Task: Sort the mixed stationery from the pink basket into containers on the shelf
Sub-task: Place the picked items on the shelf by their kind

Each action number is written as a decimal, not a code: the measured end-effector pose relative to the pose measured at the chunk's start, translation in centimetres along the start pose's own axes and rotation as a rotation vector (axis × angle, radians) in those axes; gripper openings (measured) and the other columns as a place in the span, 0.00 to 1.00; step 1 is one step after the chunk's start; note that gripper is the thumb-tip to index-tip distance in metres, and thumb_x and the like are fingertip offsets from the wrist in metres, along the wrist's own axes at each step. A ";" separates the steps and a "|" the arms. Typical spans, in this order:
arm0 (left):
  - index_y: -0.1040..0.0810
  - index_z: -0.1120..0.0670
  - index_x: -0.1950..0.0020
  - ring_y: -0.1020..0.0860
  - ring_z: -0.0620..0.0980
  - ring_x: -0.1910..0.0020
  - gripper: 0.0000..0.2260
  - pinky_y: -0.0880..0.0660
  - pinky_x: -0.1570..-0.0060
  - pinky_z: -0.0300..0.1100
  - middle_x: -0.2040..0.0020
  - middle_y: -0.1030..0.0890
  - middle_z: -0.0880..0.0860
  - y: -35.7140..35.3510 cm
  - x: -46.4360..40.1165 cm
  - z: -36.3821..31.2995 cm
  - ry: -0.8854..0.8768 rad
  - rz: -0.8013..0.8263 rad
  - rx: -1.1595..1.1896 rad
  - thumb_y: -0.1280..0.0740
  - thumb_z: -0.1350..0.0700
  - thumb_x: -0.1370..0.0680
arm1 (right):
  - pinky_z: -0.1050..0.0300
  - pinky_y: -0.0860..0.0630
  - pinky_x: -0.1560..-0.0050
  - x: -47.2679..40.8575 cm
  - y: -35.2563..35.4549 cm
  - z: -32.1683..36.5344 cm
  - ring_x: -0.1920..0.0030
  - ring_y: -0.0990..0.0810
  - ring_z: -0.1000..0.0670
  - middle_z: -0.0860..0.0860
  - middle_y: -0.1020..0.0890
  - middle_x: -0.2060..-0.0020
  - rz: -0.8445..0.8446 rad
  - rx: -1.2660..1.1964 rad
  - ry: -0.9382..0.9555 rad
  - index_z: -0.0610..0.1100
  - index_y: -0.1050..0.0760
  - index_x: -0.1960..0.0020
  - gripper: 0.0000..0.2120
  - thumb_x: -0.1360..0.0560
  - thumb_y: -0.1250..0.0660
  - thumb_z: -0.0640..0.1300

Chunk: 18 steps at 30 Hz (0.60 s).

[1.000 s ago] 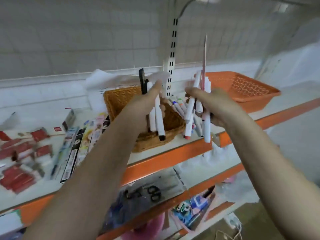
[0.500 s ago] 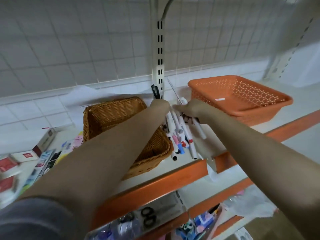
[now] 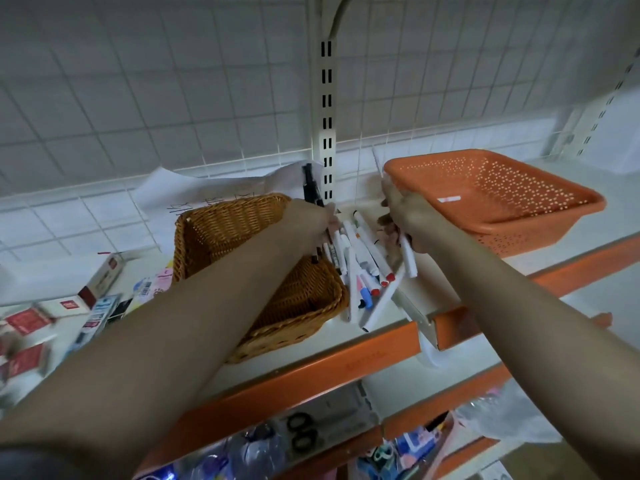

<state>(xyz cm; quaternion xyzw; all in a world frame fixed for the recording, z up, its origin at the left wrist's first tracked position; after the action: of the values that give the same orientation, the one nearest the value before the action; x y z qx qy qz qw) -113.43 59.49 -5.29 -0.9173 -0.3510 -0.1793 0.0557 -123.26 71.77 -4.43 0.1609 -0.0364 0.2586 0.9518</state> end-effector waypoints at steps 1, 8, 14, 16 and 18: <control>0.36 0.57 0.53 0.29 0.44 0.77 0.07 0.33 0.81 0.34 0.70 0.30 0.52 -0.2 0.9 0.0 -0.005 0.024 0.008 0.38 0.60 0.20 | 0.60 0.34 0.74 0.3 0.0 0.0 0.75 0.32 0.50 0.45 0.26 0.68 -0.001 -0.045 0.001 0.40 0.31 0.56 0.18 0.20 0.46 0.54; 0.29 0.59 0.47 0.29 0.46 0.69 0.06 0.28 0.69 0.38 0.62 0.25 0.53 -0.3 3.2 -1.8 -0.153 -0.025 0.124 0.42 0.58 0.18 | 0.65 0.34 0.78 3.3 0.4 1.7 0.77 0.33 0.54 0.48 0.30 0.70 0.033 -0.319 0.108 0.42 0.31 0.58 0.09 0.20 0.40 0.44; 0.25 0.58 0.49 0.37 0.42 0.77 0.16 0.38 0.78 0.34 0.71 0.31 0.48 0.9 6.0 -3.5 -0.358 0.009 0.100 0.35 0.45 0.22 | 0.58 0.28 0.72 8.2 -1.9 4.2 0.75 0.28 0.51 0.47 0.27 0.72 0.164 0.129 0.408 0.42 0.30 0.61 0.12 0.21 0.38 0.46; 0.24 0.62 0.43 0.36 0.41 0.79 0.12 0.39 0.81 0.33 0.71 0.24 0.48 2.4 6.5 -3.6 -0.342 -0.068 0.225 0.36 0.55 0.21 | 0.59 0.24 0.69 9.0 -2.1 4.8 0.72 0.24 0.51 0.47 0.24 0.69 0.194 0.182 0.424 0.41 0.28 0.59 0.12 0.21 0.38 0.48; 0.26 0.62 0.43 0.36 0.40 0.80 0.10 0.39 0.82 0.33 0.76 0.24 0.46 4.1 7.2 -4.0 -0.340 -0.146 0.351 0.36 0.58 0.21 | 0.55 0.19 0.62 8.9 -1.7 5.2 0.66 0.20 0.50 0.46 0.21 0.64 0.242 -0.014 0.344 0.40 0.25 0.55 0.12 0.20 0.39 0.48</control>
<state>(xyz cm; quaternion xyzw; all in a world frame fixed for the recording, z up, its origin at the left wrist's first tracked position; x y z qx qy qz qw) -106.87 60.02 1.15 -0.8827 -0.4466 0.0377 0.1411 -114.60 72.98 1.36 0.1020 0.1057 0.3945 0.9071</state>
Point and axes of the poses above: each hand's wrist, its own x-axis away from the middle knuckle, its own y-axis out of the back of the hand, z = x × y, the point moved 4 cm from there along -x, towards the middle knuckle
